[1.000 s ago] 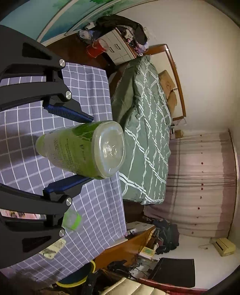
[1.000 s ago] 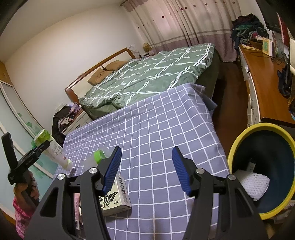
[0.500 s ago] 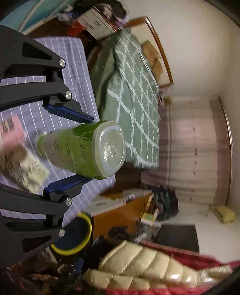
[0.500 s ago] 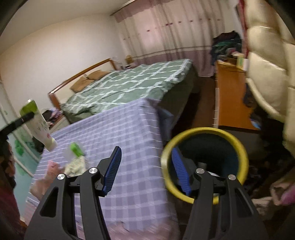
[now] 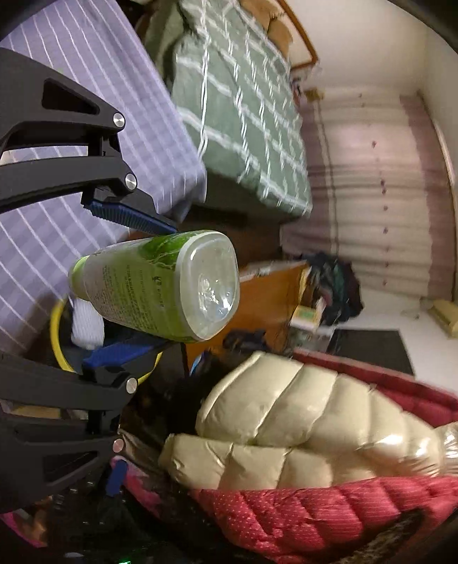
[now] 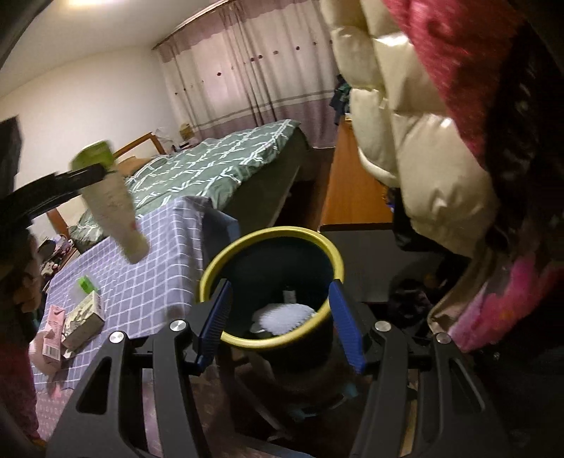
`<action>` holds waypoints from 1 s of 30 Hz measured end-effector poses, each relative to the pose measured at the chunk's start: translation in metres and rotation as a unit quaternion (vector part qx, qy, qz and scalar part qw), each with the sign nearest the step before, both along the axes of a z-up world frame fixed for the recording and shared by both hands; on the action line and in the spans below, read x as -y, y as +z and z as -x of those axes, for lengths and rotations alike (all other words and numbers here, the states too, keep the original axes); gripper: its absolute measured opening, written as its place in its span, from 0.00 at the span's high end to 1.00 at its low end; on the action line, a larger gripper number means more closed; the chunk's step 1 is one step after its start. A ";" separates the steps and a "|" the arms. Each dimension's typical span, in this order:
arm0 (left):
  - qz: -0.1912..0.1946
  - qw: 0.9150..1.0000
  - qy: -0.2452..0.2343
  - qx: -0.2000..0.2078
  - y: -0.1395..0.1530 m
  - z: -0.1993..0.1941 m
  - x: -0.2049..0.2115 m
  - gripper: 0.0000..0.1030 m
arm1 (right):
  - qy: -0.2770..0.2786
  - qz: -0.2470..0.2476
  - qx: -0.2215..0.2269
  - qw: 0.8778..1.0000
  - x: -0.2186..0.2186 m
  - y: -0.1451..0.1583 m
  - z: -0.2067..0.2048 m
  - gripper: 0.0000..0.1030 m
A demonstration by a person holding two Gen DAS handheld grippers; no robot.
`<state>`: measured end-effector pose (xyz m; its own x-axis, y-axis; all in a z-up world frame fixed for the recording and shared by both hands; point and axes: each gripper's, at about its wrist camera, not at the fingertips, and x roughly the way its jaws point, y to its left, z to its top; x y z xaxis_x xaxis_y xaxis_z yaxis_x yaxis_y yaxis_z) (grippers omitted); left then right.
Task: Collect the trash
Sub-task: 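Carry the green-labelled bottle with the left tool and drop it into the bin, then reach the right tool toward the pink strawberry-milk carton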
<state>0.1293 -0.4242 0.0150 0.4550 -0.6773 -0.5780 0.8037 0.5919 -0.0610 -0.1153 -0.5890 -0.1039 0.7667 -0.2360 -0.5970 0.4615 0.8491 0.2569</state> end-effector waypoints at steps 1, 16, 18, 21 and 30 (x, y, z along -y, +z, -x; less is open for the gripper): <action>-0.003 1.000 -0.006 -0.005 -0.005 0.000 0.013 0.45 | -0.002 0.000 -0.001 1.000 0.001 -0.002 0.001 0.47; 0.007 0.999 0.028 0.016 -0.018 0.008 -0.008 0.08 | -0.008 0.009 -0.019 1.000 -0.004 -0.005 -0.001 0.44; 0.020 0.999 0.045 0.025 -0.006 0.012 -0.043 0.05 | 0.002 0.011 -0.019 1.000 -0.010 -0.003 -0.007 0.44; 0.034 0.996 0.078 0.037 0.006 0.014 -0.100 0.05 | 0.017 0.016 -0.020 1.000 -0.026 0.001 -0.015 0.44; 0.069 0.964 0.247 0.071 0.014 -0.012 -0.290 0.05 | 0.070 0.031 -0.035 0.996 -0.077 0.006 -0.059 0.43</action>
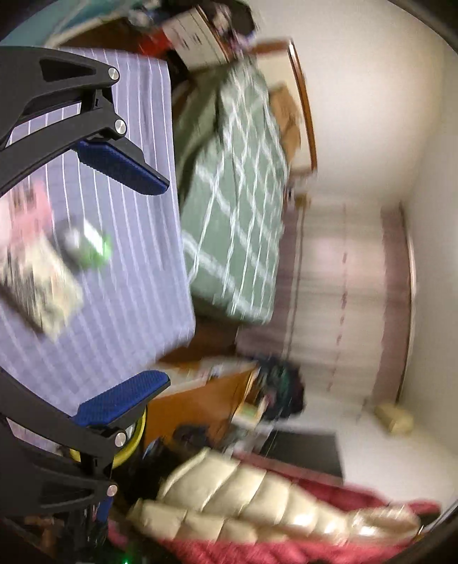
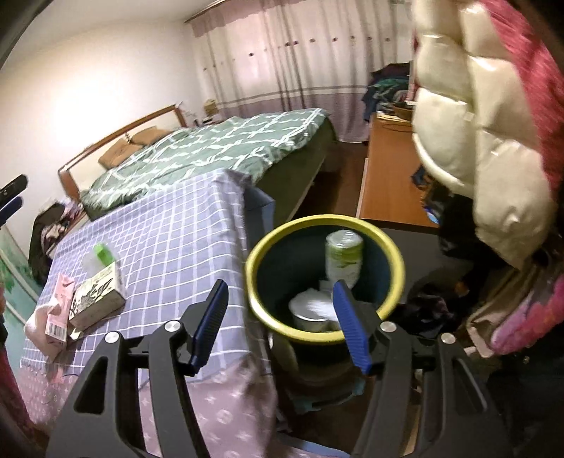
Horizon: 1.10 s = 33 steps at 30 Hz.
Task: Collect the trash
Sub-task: 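Reach the right tool toward the pink strawberry-milk carton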
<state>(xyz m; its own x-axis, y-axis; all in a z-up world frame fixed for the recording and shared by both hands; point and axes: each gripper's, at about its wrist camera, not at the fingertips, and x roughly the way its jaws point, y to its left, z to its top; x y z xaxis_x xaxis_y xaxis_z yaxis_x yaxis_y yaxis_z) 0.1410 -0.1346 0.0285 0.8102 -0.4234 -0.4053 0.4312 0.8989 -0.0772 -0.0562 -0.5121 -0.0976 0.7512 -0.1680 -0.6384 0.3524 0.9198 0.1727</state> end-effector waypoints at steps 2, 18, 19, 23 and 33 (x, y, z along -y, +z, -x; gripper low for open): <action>0.003 0.999 0.041 -0.001 -0.007 -0.008 -0.038 0.05 | 0.012 0.001 -0.004 1.000 -0.010 -0.001 -0.012 0.43; 0.022 0.965 0.262 -0.011 -0.088 -0.039 -0.232 0.05 | 0.207 0.001 -0.044 0.977 -0.160 -0.009 -0.140 0.43; 0.016 0.964 0.266 -0.005 -0.087 -0.039 -0.230 0.05 | 0.215 0.000 -0.046 0.975 -0.167 -0.010 -0.147 0.43; -0.007 0.963 0.269 0.014 -0.088 -0.035 -0.218 0.05 | 0.269 -0.007 -0.056 0.961 -0.201 -0.005 -0.187 0.43; 0.001 0.932 0.360 0.024 -0.073 -0.024 -0.243 0.05 | 0.380 0.010 -0.017 0.925 -0.279 0.018 -0.136 0.43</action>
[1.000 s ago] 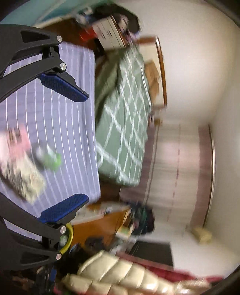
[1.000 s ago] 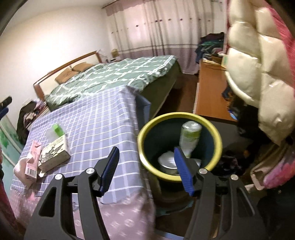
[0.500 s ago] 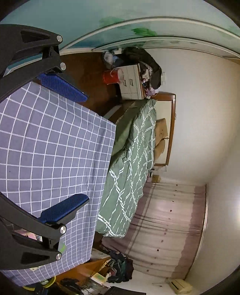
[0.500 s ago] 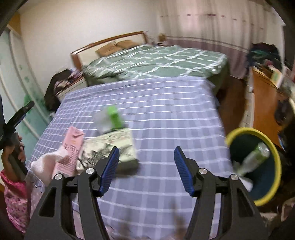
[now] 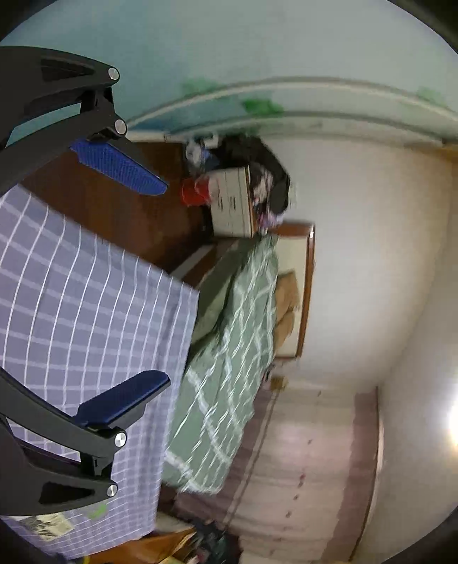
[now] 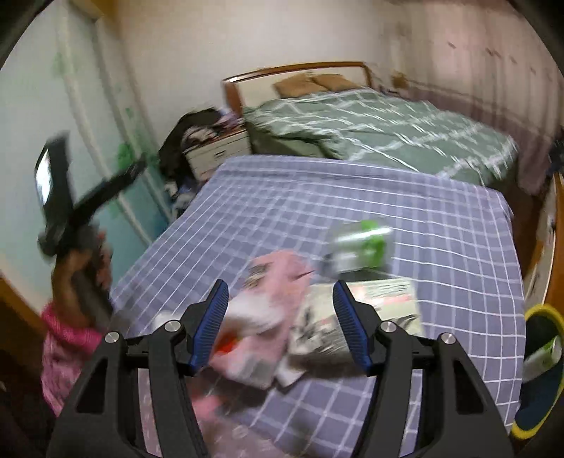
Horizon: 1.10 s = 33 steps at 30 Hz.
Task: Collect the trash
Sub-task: 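Reach the right tool toward the pink strawberry-milk carton, then grasp the white cloth with the right tool and drop it into the bin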
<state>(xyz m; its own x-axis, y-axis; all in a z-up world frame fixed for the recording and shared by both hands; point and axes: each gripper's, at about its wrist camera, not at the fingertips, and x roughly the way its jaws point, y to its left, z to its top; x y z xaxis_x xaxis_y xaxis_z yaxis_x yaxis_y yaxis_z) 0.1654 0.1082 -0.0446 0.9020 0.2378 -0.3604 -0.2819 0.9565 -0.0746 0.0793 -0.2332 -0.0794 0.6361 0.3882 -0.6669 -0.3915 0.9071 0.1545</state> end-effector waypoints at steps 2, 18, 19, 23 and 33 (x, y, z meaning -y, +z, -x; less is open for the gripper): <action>-0.001 1.000 0.011 0.000 0.004 0.001 -0.008 0.05 | 0.026 0.016 0.012 0.999 -0.019 -0.001 0.012 0.43; -0.032 0.999 0.000 -0.005 0.021 0.015 0.003 0.05 | 0.119 0.082 0.005 0.990 -0.085 -0.031 0.029 0.96; -0.034 0.999 -0.001 -0.006 0.021 0.015 0.004 0.05 | 0.121 0.069 0.005 0.990 -0.083 -0.025 0.029 0.96; -0.041 0.999 -0.002 -0.012 0.023 0.016 0.007 0.05 | 0.120 0.000 -0.001 0.993 -0.064 0.009 0.025 0.96; -0.042 0.999 -0.011 -0.021 0.027 0.016 0.012 0.05 | 0.092 -0.080 0.025 0.992 -0.019 0.075 0.026 0.96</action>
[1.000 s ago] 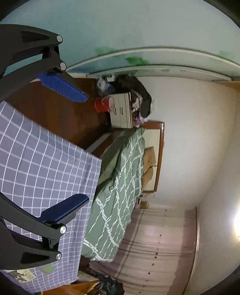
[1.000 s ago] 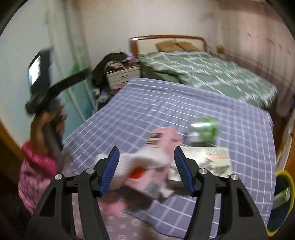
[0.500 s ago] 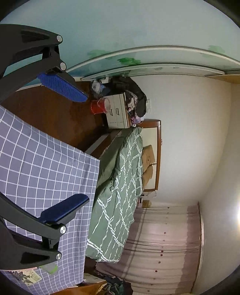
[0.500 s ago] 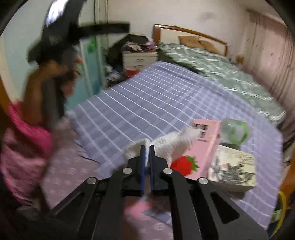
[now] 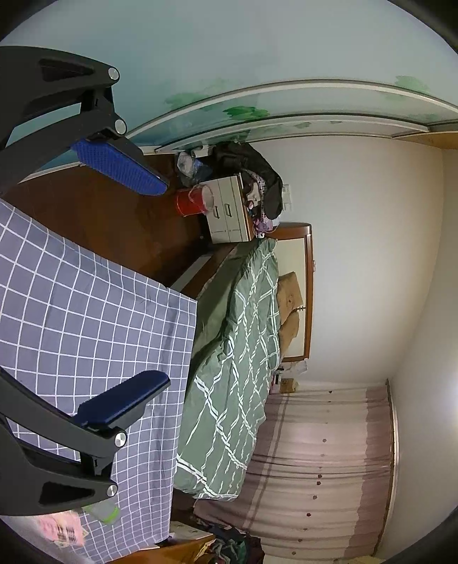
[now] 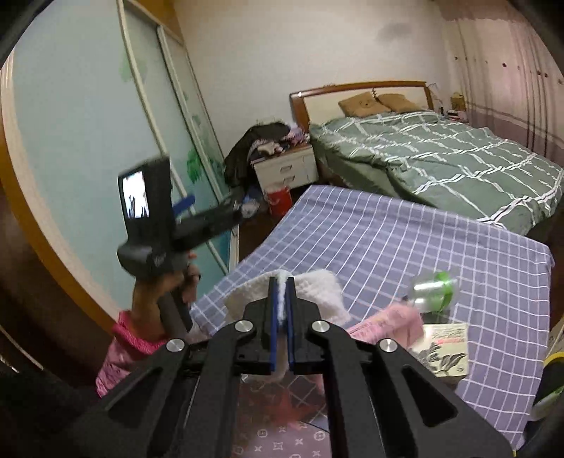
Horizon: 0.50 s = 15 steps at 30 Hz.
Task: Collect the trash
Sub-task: 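Grasp the white cloth with the right tool and drop it into the bin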
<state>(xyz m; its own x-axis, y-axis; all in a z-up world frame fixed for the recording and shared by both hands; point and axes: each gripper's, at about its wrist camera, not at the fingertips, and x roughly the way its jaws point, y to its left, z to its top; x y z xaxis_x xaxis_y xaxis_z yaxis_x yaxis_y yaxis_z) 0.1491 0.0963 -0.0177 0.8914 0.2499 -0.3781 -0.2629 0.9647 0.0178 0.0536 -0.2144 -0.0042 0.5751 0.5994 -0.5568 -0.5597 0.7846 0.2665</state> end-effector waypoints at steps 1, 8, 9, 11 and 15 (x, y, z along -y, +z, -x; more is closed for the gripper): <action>-0.001 1.000 -0.001 0.000 0.001 0.001 0.001 0.05 | -0.006 -0.002 0.003 1.000 0.004 0.003 -0.001 0.96; -0.002 1.000 -0.015 0.001 0.003 0.003 0.009 0.05 | -0.070 -0.041 0.022 0.996 0.062 0.025 0.003 0.96; -0.002 1.000 -0.017 0.001 0.003 0.003 0.012 0.05 | -0.076 -0.046 0.023 0.996 0.068 0.027 -0.003 0.96; -0.002 1.000 -0.022 -0.001 0.004 0.002 0.017 0.05 | -0.075 -0.048 0.028 0.996 0.072 0.037 -0.008 0.96; -0.009 0.999 -0.032 -0.001 0.004 0.004 0.030 0.05 | -0.044 -0.056 0.038 0.997 0.065 0.061 -0.012 0.96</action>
